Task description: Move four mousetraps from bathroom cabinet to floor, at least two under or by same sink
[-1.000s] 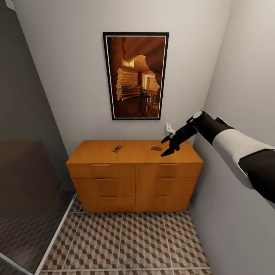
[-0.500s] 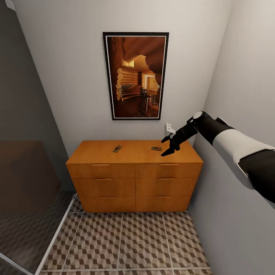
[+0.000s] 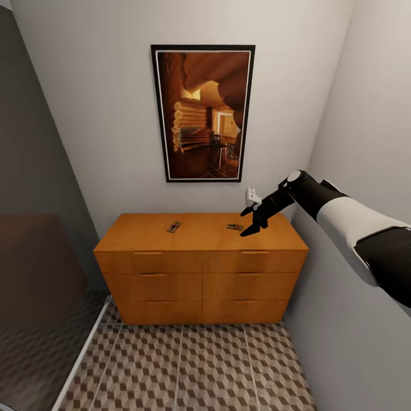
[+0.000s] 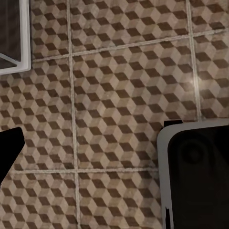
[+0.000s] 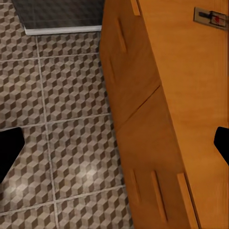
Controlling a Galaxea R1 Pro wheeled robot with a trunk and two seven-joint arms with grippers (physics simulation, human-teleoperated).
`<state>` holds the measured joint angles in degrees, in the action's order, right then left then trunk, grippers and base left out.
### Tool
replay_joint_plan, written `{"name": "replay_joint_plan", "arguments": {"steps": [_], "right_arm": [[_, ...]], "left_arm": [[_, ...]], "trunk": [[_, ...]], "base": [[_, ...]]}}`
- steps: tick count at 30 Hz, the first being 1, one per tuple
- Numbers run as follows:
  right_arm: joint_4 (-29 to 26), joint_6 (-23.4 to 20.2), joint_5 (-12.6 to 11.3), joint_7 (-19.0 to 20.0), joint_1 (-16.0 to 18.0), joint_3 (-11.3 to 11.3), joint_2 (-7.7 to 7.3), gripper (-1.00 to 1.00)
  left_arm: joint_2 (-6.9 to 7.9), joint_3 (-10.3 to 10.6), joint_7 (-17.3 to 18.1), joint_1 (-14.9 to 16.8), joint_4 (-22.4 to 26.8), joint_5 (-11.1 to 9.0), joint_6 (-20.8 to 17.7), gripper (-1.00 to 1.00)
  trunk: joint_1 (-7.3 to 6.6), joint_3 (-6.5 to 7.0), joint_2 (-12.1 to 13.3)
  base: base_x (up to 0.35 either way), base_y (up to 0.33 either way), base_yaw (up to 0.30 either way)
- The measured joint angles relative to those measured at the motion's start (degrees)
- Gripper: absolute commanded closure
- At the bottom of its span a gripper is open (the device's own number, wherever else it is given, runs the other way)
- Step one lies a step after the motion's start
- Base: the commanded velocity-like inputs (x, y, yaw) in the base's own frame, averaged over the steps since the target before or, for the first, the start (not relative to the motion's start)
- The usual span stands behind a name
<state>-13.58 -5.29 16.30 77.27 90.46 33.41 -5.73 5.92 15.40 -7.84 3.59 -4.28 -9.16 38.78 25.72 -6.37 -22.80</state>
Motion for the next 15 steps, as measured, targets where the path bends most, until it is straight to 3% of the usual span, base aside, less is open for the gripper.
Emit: {"name": "replay_joint_plan", "arguments": {"steps": [15], "right_arm": [[0.0, 0.3, 0.0, -1.5, -1.4, 0.0, -0.06, -1.00]], "left_arm": [[0.00, 0.0, 0.0, 0.0, 0.0, 0.0, 0.0, -1.00]], "trunk": [[0.00, 0.00, 0.0]], "base": [[0.326, 0.000, 0.000]]}}
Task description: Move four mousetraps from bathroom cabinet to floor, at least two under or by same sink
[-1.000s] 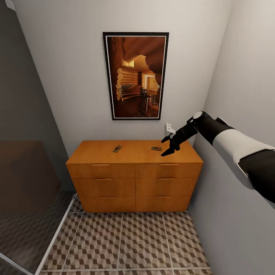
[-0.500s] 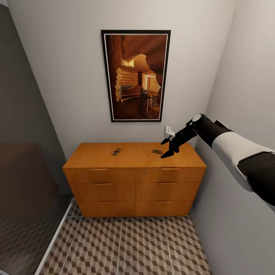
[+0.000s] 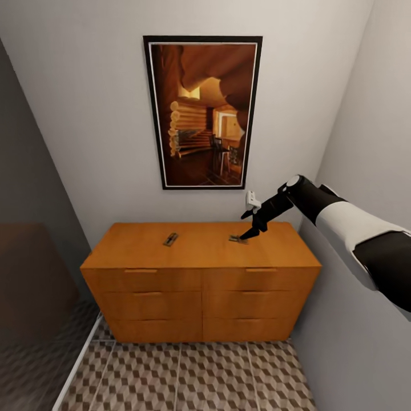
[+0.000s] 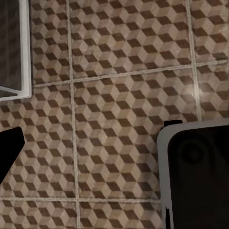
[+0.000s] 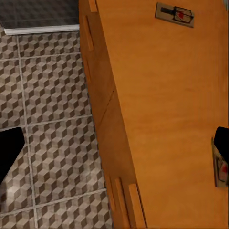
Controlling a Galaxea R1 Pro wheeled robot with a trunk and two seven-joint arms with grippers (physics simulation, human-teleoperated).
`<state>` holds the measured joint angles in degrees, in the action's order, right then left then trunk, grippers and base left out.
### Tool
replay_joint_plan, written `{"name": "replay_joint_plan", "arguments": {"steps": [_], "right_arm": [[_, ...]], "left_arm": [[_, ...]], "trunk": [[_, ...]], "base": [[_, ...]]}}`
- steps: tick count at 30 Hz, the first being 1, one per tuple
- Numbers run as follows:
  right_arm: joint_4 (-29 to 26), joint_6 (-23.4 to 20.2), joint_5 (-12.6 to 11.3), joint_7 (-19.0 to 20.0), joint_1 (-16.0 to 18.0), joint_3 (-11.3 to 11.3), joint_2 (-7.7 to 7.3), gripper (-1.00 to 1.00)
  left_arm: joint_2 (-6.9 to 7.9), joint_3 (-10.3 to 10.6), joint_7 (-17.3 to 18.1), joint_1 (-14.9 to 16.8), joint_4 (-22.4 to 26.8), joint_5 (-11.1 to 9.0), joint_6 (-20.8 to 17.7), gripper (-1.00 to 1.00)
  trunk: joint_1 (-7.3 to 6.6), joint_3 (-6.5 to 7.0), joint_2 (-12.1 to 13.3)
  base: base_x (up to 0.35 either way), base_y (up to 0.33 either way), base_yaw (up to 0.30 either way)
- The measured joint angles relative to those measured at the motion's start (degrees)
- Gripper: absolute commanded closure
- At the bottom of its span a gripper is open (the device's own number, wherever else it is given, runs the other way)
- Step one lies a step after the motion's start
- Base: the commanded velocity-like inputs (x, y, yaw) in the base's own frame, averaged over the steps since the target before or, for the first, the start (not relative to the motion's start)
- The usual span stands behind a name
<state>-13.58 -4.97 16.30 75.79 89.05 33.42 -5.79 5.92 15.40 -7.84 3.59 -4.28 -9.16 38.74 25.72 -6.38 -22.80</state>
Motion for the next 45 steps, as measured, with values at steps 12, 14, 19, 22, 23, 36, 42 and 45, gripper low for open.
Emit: {"name": "replay_joint_plan", "arguments": {"steps": [12, 14, 19, 22, 23, 36, 42, 45], "right_arm": [[0.0, 0.3, 0.0, -1.1, -1.2, 0.0, 0.04, -1.00], [0.0, 0.3, 0.0, -1.2, -1.3, 0.0, 0.09, -1.00], [0.0, 0.4, 0.0, -2.0, -1.3, 0.0, 0.08, -1.00], [0.0, 0.4, 0.0, -2.2, -1.4, 0.0, 0.08, -1.00], [0.0, 0.4, 0.0, -2.2, -1.4, 0.0, 0.08, -1.00], [0.0, 0.4, 0.0, -2.5, -2.4, 0.0, 0.09, -1.00], [0.0, 0.8, 0.0, -3.4, -2.9, 0.0, 0.09, -1.00], [0.0, 1.0, 0.0, -3.8, -3.0, 0.0, 0.09, -1.00]], "left_arm": [[0.00, 0.0, 0.0, 0.0, 0.0, 0.0, 0.0, -1.00], [0.00, 0.0, 0.0, 0.0, 0.0, 0.0, 0.0, -1.00], [-0.01, 0.0, 0.0, 0.0, 0.0, 0.0, 0.0, -1.00], [0.00, 0.0, 0.0, 0.0, 0.0, 0.0, 0.0, -1.00], [0.00, 0.0, 0.0, 0.0, 0.0, 0.0, 0.1, -1.00], [0.00, 0.0, 0.0, 0.0, 0.0, 0.0, 0.0, -1.00], [0.00, 0.0, 0.0, 0.0, 0.0, 0.0, 0.0, -1.00], [0.00, 0.0, 0.0, 0.0, 0.0, 0.0, 0.0, -1.00]], "trunk": [[0.03, 0.00, 0.0], [0.03, 0.00, 0.0], [0.03, 0.01, 0.0], [0.03, 0.01, 0.0], [0.03, 0.01, 0.0], [0.03, 0.00, 0.0], [0.03, 0.00, 0.0], [0.03, 0.00, 0.0]], "base": [[0.119, 0.000, 0.000], [0.015, 0.000, 0.000], [0.006, 0.000, 0.000], [0.002, 0.000, 0.000], [0.001, 0.000, 0.000], [0.000, 0.000, 0.000], [0.000, 0.000, 0.000], [0.000, 0.000, 0.000]]}}
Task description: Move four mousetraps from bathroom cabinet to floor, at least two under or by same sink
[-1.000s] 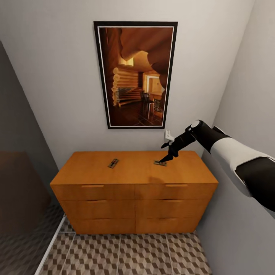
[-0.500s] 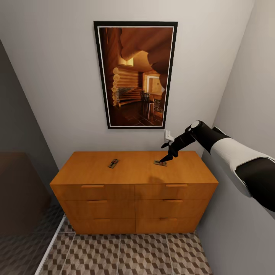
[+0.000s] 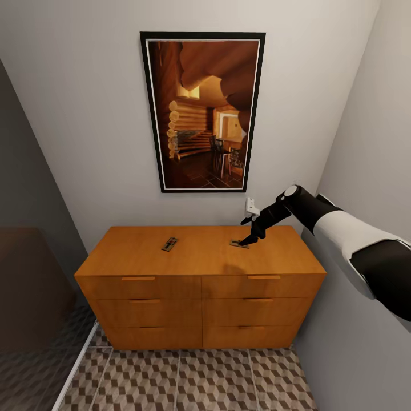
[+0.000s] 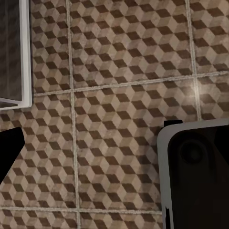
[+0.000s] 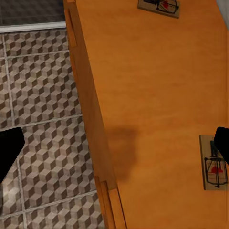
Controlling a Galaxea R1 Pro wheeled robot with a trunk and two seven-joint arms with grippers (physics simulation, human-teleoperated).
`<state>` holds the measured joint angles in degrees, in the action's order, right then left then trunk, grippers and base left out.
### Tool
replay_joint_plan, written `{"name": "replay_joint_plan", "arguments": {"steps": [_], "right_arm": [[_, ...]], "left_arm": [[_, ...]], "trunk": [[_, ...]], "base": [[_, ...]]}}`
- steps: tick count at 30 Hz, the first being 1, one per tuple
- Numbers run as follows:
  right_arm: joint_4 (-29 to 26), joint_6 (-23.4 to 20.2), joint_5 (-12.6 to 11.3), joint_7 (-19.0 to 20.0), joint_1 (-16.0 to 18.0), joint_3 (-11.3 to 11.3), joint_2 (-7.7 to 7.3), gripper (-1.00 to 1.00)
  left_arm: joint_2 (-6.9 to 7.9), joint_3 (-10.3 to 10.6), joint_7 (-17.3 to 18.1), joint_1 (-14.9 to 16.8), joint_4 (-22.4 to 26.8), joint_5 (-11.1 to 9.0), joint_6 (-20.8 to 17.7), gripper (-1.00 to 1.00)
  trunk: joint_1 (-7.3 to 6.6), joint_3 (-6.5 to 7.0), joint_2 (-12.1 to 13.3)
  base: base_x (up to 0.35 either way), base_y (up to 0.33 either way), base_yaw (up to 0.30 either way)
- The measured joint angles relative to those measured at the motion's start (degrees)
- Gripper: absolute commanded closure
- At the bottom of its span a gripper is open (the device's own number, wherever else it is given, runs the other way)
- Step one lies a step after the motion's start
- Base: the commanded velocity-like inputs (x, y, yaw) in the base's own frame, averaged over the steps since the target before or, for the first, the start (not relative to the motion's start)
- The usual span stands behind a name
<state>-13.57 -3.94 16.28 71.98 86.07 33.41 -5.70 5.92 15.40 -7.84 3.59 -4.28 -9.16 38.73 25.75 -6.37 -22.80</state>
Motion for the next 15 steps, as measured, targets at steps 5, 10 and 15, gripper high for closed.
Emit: {"name": "replay_joint_plan", "arguments": {"steps": [5, 10, 15], "right_arm": [[0.0, 0.2, 0.0, -0.3, -0.1, 0.0, 0.00, -1.00], [0.0, 0.3, 0.0, -0.4, -0.1, 0.0, 0.00, -1.00], [0.0, 0.3, 0.0, -0.4, -0.1, 0.0, 0.00, -1.00]], "left_arm": [[0.00, 0.0, 0.0, 0.0, 0.0, 0.0, 0.0, -1.00], [0.00, 0.0, 0.0, 0.0, 0.0, 0.0, 0.0, -1.00], [0.00, 0.0, 0.0, 0.0, 0.0, 0.0, 0.0, -1.00]], "trunk": [[0.00, 0.00, 0.0], [0.00, 0.00, 0.0], [0.00, 0.00, 0.0]], "base": [[0.000, 0.000, 0.000], [0.000, 0.000, 0.000], [0.000, 0.000, 0.000]]}}
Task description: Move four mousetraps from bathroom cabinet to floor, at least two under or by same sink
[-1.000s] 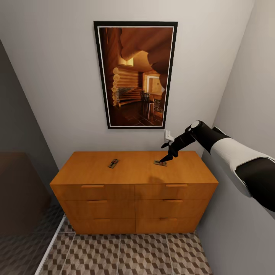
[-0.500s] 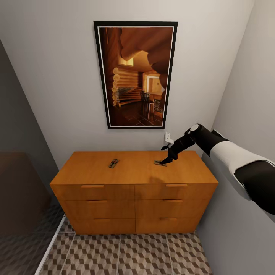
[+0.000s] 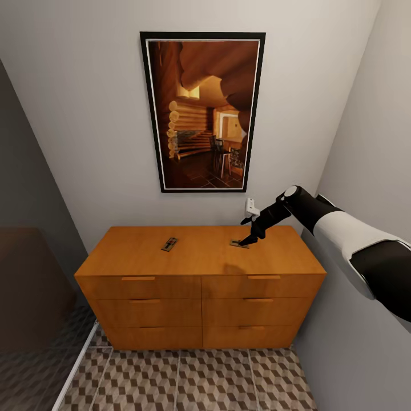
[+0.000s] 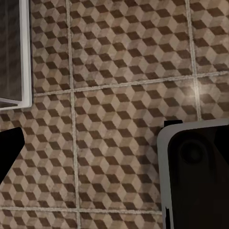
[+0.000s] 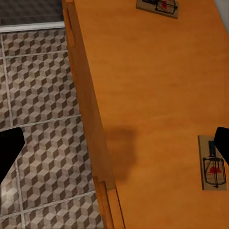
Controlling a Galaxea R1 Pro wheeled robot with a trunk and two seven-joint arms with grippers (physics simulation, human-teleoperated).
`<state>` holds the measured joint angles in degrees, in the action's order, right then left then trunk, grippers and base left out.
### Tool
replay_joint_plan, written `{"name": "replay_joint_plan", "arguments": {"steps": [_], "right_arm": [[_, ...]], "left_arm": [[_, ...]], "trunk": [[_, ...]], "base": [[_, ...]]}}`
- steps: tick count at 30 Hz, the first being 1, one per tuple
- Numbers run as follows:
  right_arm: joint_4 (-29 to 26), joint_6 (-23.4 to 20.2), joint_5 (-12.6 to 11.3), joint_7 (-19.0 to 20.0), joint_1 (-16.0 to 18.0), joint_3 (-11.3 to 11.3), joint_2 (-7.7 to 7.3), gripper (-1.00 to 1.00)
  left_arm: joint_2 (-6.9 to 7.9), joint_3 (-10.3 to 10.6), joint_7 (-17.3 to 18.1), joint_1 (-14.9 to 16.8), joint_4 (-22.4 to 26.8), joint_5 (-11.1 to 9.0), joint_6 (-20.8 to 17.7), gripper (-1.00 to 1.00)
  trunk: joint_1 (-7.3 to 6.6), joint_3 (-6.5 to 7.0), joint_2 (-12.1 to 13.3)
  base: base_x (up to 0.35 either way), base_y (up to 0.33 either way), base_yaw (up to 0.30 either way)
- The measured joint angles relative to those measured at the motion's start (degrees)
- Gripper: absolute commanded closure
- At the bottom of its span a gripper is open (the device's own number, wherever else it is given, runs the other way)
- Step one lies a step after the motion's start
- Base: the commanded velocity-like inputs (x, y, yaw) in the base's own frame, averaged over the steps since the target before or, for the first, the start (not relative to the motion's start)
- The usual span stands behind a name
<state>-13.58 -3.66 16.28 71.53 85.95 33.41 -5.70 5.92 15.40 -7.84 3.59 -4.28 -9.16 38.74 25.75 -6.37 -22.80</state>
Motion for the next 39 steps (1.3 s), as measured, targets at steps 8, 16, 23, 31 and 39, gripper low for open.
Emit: {"name": "replay_joint_plan", "arguments": {"steps": [8, 16, 23, 31, 39], "right_arm": [[0.0, 0.0, 0.0, 0.0, -0.2, 0.0, 0.00, -1.00], [0.0, 0.5, 0.0, 0.0, -1.0, 0.0, 0.00, -1.00], [0.0, 1.2, 0.0, -0.1, -1.2, 0.0, -0.05, -1.00], [0.0, 1.3, 0.0, -0.1, -1.4, 0.0, -0.08, -1.00], [0.0, 1.4, 0.0, -0.1, -1.5, 0.0, -0.09, -1.00]], "left_arm": [[-0.06, 0.0, 0.0, 0.0, 0.0, 0.0, 0.0, -1.00], [-0.04, 0.0, 0.0, 0.0, 0.0, 0.0, 0.0, -1.00], [-0.02, 0.0, 0.0, 0.0, 0.0, 0.0, 0.0, -1.00], [-0.05, 0.0, 0.0, 0.0, 0.0, 0.0, 0.0, -1.00], [-0.05, 0.0, 0.0, 0.0, 0.0, 0.0, 0.0, -1.00]], "trunk": [[0.00, 0.00, 0.0], [0.00, 0.00, 0.0], [0.00, 0.00, 0.0], [0.00, 0.00, 0.0], [0.00, 0.00, 0.0]], "base": [[0.000, 0.000, 0.000], [0.000, 0.000, 0.000], [0.000, 0.000, 0.000], [0.000, 0.000, 0.000], [0.000, 0.000, 0.000]]}}
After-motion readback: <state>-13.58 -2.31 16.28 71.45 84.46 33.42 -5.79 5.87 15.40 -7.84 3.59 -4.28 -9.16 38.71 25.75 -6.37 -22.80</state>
